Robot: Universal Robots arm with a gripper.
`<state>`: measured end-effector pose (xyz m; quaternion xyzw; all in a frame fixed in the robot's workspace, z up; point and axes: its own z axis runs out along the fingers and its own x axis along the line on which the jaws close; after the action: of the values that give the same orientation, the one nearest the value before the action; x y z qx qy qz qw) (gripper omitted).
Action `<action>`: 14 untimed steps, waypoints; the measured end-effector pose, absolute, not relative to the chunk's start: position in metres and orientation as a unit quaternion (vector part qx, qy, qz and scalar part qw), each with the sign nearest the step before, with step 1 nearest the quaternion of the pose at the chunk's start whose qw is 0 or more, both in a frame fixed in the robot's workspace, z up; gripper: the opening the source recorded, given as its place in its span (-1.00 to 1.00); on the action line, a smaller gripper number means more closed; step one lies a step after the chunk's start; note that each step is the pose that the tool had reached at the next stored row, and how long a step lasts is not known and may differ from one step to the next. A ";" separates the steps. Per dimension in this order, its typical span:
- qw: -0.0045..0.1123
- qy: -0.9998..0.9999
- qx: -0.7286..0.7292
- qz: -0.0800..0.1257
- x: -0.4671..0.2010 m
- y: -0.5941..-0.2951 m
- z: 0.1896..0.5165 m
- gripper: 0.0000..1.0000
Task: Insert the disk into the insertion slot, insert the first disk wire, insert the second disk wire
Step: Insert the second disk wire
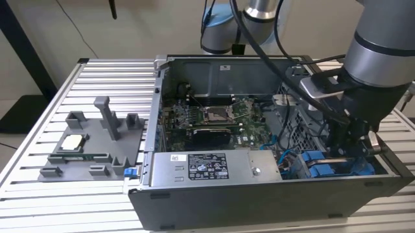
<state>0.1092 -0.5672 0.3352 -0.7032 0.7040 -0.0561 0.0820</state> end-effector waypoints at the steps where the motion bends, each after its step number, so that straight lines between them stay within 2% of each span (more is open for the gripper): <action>1: 0.082 0.704 -0.703 -0.056 0.109 -0.567 0.338 -0.39; 7: 0.081 0.704 -0.703 -0.055 0.111 -0.567 0.341 -0.39; 14: 0.054 0.707 -0.705 -0.029 0.129 -0.567 0.343 -0.39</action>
<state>0.1293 -0.5672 0.3430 -0.7049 0.7067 -0.0286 0.0538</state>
